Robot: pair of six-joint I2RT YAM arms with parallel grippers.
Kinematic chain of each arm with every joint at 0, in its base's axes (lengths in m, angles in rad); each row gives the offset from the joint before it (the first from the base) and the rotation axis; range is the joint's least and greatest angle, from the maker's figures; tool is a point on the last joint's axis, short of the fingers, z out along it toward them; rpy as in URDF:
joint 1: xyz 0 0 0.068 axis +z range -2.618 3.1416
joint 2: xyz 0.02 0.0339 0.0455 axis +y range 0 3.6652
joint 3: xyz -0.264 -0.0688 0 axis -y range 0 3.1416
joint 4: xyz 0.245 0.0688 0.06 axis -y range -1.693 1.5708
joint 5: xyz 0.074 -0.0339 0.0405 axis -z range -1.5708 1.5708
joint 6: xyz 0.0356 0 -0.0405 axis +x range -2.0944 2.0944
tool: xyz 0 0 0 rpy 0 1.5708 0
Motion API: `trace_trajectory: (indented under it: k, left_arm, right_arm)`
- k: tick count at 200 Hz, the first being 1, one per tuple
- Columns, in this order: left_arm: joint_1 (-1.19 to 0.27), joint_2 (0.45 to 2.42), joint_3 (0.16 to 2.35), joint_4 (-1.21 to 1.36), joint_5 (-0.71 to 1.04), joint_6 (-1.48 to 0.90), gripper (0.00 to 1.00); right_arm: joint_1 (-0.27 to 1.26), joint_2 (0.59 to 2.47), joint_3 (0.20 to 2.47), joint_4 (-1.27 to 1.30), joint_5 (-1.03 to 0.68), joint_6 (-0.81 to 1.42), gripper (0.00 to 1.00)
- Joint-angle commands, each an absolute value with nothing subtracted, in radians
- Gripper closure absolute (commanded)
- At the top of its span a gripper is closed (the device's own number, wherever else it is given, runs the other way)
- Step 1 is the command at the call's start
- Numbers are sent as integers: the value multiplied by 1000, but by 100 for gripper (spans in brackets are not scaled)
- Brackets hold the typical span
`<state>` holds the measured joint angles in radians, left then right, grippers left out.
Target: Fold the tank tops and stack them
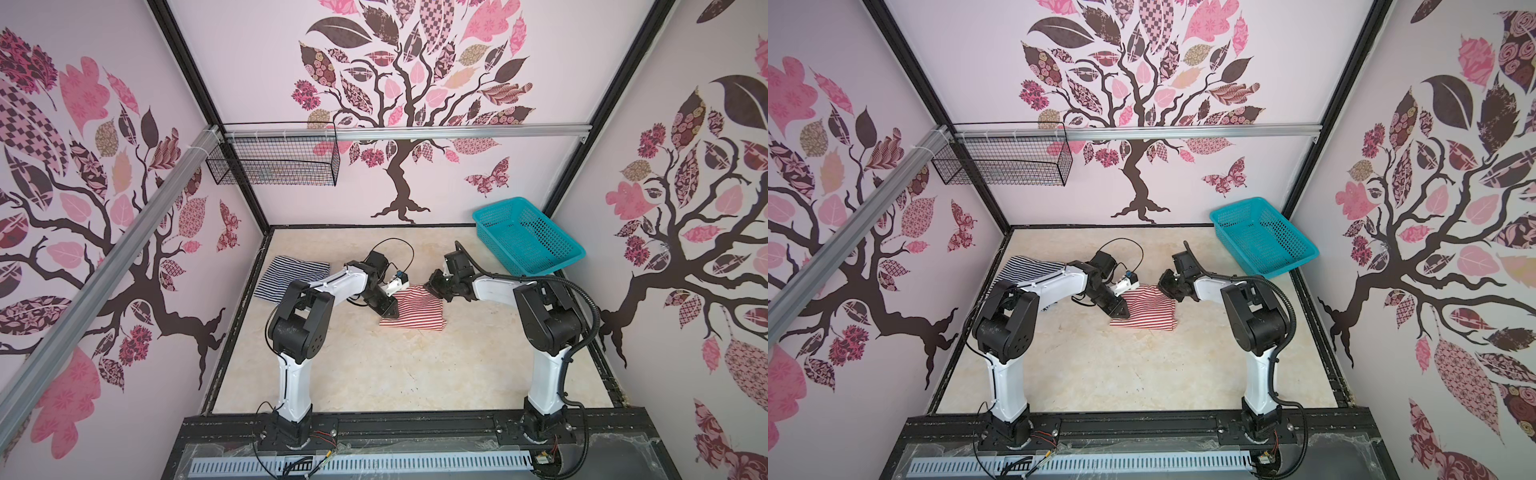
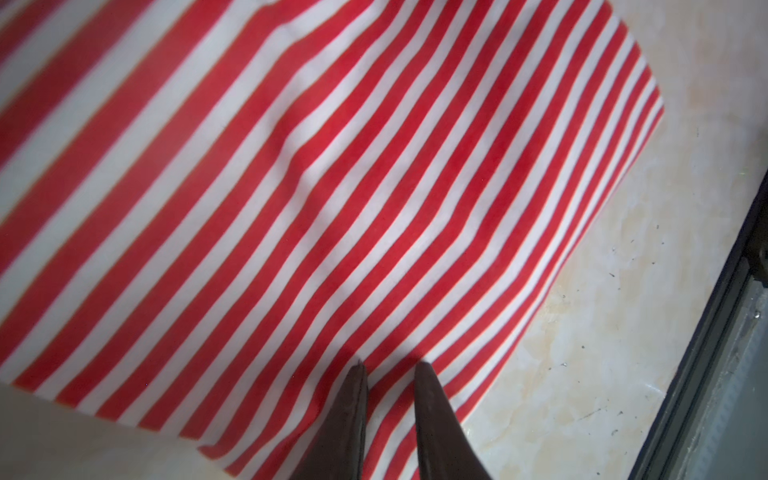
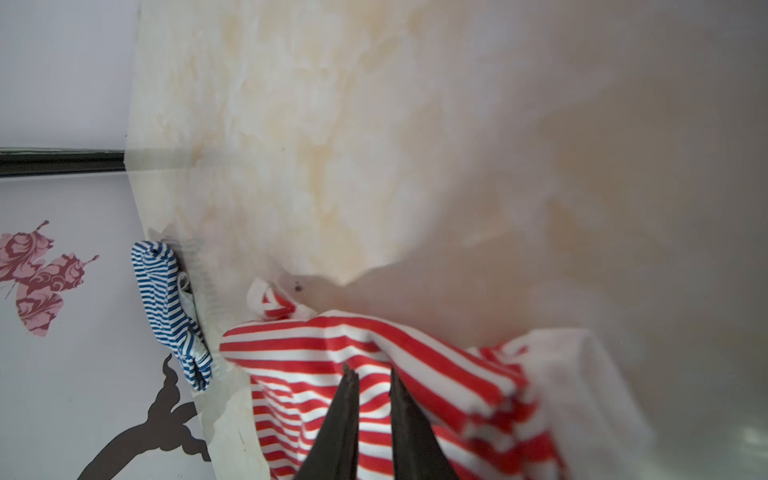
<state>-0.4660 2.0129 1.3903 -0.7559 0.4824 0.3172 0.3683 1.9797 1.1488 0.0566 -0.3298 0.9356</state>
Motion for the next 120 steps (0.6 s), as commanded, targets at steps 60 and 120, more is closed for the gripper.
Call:
trace_trajectory:
  k: [60,120]
  left_arm:
    - [-499,2056,1410,-824,420,302,76]
    - [-295,1744,1365,-774,301,284,74]
  right_arm:
    - [304,1966,1122,12,-325,878,80]
    - [414,1718,1060,-31,-297,847,55]
